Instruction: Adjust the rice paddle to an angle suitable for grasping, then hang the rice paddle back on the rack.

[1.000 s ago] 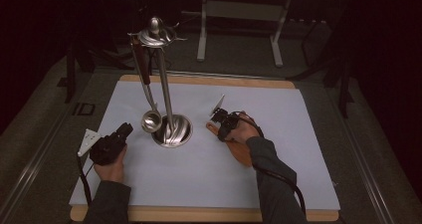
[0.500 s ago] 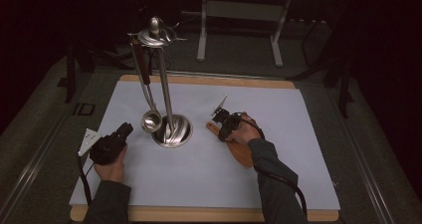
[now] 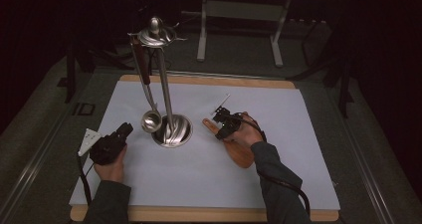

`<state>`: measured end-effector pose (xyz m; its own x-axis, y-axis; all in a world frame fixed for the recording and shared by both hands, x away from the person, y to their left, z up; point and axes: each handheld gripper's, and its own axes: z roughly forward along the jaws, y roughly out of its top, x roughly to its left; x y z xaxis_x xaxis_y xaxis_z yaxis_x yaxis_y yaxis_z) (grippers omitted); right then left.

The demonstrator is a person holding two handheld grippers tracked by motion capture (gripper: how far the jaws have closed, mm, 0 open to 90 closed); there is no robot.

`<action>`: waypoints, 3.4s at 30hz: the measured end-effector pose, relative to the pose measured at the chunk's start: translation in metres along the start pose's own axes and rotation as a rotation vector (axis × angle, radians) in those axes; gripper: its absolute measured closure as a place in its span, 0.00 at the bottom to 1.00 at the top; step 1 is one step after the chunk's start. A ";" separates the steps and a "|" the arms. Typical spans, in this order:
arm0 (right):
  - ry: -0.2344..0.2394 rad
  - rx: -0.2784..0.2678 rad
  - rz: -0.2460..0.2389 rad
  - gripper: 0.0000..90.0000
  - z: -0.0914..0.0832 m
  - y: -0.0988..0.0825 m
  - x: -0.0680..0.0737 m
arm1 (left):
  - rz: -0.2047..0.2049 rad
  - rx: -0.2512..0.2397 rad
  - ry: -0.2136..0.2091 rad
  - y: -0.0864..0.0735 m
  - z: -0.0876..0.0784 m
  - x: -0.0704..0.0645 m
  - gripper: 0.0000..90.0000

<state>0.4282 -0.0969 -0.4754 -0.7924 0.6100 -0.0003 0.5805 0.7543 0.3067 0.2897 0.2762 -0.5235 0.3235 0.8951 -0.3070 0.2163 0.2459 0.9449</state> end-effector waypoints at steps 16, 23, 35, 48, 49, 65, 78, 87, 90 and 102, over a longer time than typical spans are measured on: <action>0.043 -0.132 -0.022 0.74 -0.020 -0.004 0.012 | -0.003 0.000 -0.002 0.000 0.002 0.000 0.85; 0.051 -0.208 -0.046 0.74 -0.030 -0.005 0.019 | -0.002 -0.002 -0.001 0.000 0.002 0.000 0.85; 0.096 -0.367 -0.063 0.74 -0.052 -0.008 0.028 | -0.001 -0.002 0.000 0.000 0.002 0.000 0.84; 0.160 -0.492 -0.094 0.74 -0.065 -0.012 0.030 | -0.002 -0.001 0.001 0.000 0.002 0.000 0.84; 0.158 -0.493 -0.093 0.74 -0.066 -0.012 0.030 | -0.003 -0.002 0.001 0.000 0.002 0.000 0.84; 0.180 -0.587 -0.110 0.74 -0.083 -0.008 0.040 | -0.009 -0.010 -0.002 0.000 0.002 0.000 0.84; 0.208 -0.671 -0.106 0.74 -0.101 -0.002 0.044 | -0.009 -0.007 -0.001 0.000 0.003 0.001 0.84; 0.211 -0.706 -0.123 0.74 -0.111 0.001 0.047 | -0.010 -0.008 -0.002 0.000 0.002 0.000 0.84; 0.214 -0.716 -0.123 0.74 -0.113 0.001 0.048 | -0.010 -0.008 -0.002 0.000 0.002 0.000 0.84; 0.224 -0.751 -0.130 0.74 -0.120 0.002 0.053 | -0.009 -0.010 -0.003 0.000 0.002 -0.001 0.84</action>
<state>0.3648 -0.0916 -0.3608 -0.9102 0.4049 0.0872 0.2628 0.4019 0.8771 0.2912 0.2750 -0.5232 0.3240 0.8917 -0.3160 0.2101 0.2579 0.9431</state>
